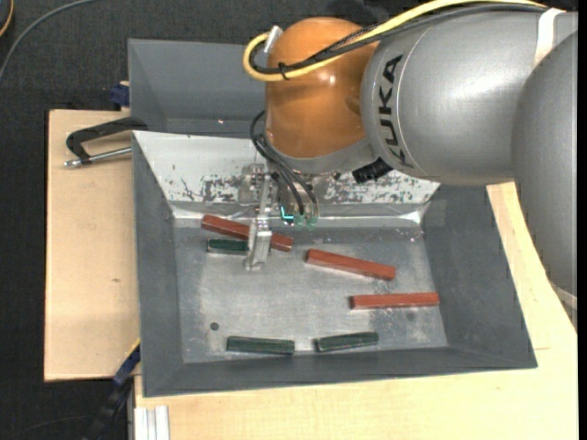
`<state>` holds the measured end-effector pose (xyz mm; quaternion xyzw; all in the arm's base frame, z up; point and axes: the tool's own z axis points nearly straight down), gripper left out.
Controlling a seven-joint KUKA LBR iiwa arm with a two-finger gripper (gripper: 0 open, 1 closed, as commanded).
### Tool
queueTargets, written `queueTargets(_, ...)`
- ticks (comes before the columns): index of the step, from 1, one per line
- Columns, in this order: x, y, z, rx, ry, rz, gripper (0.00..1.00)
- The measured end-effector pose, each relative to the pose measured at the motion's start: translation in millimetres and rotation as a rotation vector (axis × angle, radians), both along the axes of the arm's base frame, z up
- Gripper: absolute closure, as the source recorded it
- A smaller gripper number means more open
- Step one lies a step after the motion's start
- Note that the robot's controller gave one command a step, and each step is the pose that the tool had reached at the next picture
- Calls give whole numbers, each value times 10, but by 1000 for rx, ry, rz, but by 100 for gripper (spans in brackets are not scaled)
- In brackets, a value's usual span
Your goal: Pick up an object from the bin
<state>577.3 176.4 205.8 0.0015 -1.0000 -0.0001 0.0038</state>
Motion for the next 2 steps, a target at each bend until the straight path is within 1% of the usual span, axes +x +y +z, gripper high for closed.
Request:
queueTargets(1, -15, -41, -1051, -2, 1, -112, 0)
queueTargets(2, 114, -108, -1327, 1, -8, -331, 0)
